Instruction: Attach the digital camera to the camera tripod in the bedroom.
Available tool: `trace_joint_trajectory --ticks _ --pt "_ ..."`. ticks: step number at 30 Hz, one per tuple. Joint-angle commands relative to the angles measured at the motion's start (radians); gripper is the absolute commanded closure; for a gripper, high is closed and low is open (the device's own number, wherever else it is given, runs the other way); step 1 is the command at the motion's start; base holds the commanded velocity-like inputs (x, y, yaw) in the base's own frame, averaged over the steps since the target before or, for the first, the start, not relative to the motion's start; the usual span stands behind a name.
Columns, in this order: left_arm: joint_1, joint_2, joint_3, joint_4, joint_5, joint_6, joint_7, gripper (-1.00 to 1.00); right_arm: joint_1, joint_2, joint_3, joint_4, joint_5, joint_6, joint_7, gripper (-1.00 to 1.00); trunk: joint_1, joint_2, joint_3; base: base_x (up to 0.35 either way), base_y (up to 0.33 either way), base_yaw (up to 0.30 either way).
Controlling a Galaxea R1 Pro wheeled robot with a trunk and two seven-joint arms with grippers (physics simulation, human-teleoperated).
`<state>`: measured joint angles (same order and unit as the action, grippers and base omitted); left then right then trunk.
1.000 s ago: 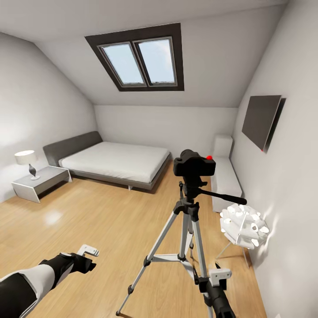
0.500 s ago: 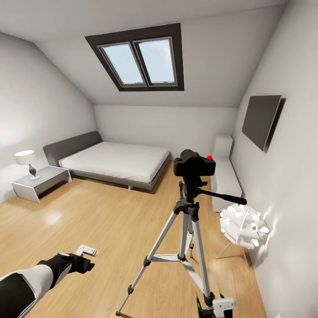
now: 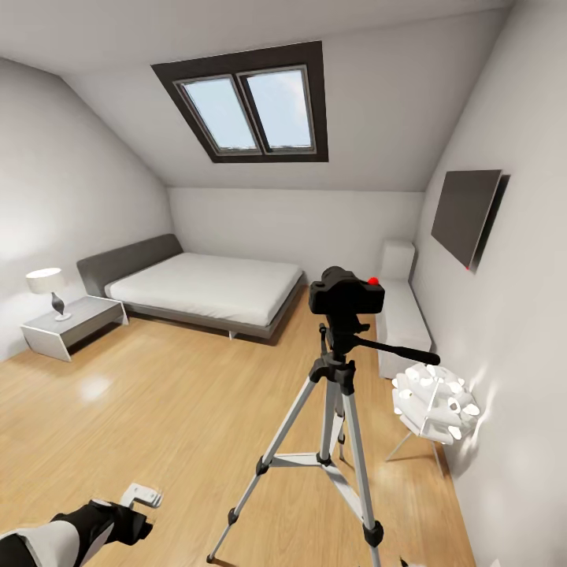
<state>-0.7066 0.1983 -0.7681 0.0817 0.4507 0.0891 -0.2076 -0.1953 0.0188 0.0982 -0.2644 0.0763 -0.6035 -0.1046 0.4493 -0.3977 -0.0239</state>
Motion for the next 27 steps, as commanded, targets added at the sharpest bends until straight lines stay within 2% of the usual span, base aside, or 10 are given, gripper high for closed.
trace_joint_trajectory --ticks 1,4,5,8,9,13,15,22,27 --pt "0.011 0.0 -0.007 0.001 0.011 0.003 0.007 -1.0 -0.001 -0.001 0.005 0.008 0.008 -0.002 -0.01 -1.0 0.001 -0.002 -0.002 0.0 0.0 0.0" --pt "0.059 -0.001 -0.007 0.001 0.011 0.001 0.051 -1.0 -0.001 -0.002 0.005 0.033 0.008 -0.002 -0.009 -1.0 0.001 -0.002 -0.002 0.0 0.0 0.0" --pt "0.107 -0.007 -0.007 0.001 0.011 -0.002 0.074 -1.0 -0.001 -0.003 0.005 0.066 0.008 -0.001 -0.009 -1.0 0.001 -0.002 -0.002 0.0 0.0 0.0" --pt "0.157 -0.009 -0.007 0.001 0.012 -0.004 0.084 -1.0 -0.001 -0.004 0.005 0.107 0.008 -0.001 -0.009 -1.0 0.001 -0.002 -0.002 0.0 0.0 0.0" --pt "0.192 -0.01 -0.007 0.001 0.012 -0.005 0.087 -1.0 -0.001 -0.005 0.005 0.136 0.008 -0.001 -0.009 -1.0 0.001 -0.002 -0.002 0.0 0.0 0.0" --pt "0.244 -0.011 -0.007 0.001 0.012 -0.006 0.09 -1.0 -0.001 -0.007 0.006 0.178 0.008 0.001 -0.01 -1.0 0.001 -0.002 -0.002 0.0 0.0 0.0" --pt "0.287 -0.016 -0.007 0.0 0.013 -0.007 0.091 -1.0 -0.001 -0.008 0.006 0.223 0.008 0.004 -0.011 -1.0 0.001 -0.002 -0.002 0.0 0.0 0.0" --pt "0.305 -0.043 -0.006 -0.002 0.016 -0.003 0.09 -1.0 -0.001 -0.008 0.006 0.241 0.008 0.009 -0.016 -1.0 0.001 -0.002 -0.002 0.0 0.0 0.0" --pt "0.307 -0.089 -0.006 -0.003 0.018 0.0 0.089 -1.0 -0.001 -0.007 0.006 0.242 0.007 0.009 -0.012 -1.0 0.001 -0.002 -0.002 0.0 0.0 0.0"
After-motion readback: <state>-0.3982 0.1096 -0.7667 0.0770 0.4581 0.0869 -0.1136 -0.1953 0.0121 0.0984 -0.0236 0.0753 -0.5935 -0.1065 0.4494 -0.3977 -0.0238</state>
